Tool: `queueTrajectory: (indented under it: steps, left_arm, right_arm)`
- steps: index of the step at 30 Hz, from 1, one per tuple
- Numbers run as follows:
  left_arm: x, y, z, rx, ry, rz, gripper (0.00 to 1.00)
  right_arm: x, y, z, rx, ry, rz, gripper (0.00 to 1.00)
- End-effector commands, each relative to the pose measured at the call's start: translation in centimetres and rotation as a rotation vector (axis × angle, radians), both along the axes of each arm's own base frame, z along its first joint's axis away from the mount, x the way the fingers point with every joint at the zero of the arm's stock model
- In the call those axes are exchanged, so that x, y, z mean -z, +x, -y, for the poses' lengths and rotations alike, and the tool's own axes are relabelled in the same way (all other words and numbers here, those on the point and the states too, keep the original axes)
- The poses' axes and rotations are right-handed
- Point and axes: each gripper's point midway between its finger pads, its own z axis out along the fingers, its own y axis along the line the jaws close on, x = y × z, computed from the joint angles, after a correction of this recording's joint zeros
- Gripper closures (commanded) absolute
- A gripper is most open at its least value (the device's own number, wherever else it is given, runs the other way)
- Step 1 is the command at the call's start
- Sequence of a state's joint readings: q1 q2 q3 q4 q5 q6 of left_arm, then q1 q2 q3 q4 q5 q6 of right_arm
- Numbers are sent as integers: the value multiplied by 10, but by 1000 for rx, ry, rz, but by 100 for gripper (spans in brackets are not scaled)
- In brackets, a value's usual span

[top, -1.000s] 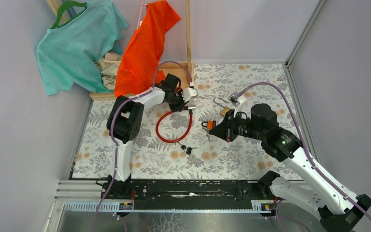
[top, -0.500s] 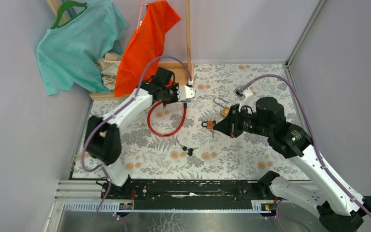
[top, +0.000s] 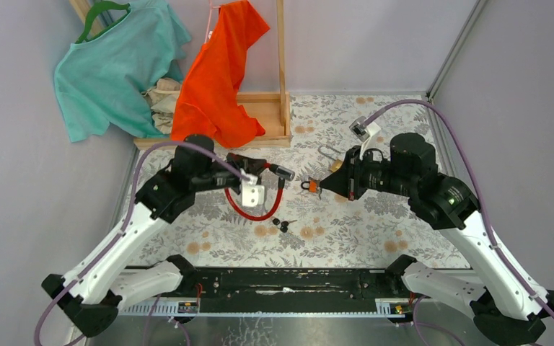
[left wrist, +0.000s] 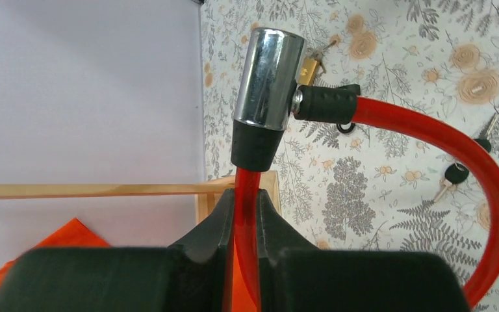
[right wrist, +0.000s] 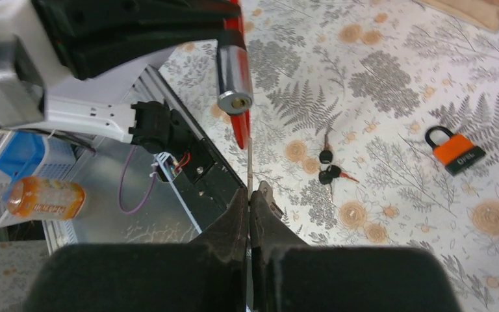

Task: Unlock with the key

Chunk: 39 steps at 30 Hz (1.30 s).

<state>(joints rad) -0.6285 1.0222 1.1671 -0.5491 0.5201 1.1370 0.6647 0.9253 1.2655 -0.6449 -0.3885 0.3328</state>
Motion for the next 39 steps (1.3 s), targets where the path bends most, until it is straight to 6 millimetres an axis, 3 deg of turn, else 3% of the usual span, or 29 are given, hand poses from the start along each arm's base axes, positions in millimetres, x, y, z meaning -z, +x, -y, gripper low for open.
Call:
queueTrajectory:
  steps: [1,8,11,15,23,31,39]
  left_arm:
    - [-37,-16,4,73,-82,239,100]
    - [-64,-42,-2,120,-226,426,100]
    - [-61,-50,-3,136,-264,445,100]
    - [-58,-46,-6,103,-287,446,100]
    - [-62,-39,-6,81,-274,452,100]
    - [-61,-48,-3,133,-250,503,100]
    - [-59,-51,3,161,-240,508,100]
  right_arm:
    - [-39,-13,-4,-119,64,151,100]
    - [-35,-12,3,-115,36,231,100]
    - [-37,-16,3,-133,56,265,100]
    - [-39,-18,0,-172,59,305,100]
    - [-20,-19,-16,-239,29,297,100]
    - [-28,-33,-28,-318,82,283,100]
    - [-26,-27,-35,-299,64,294,100]
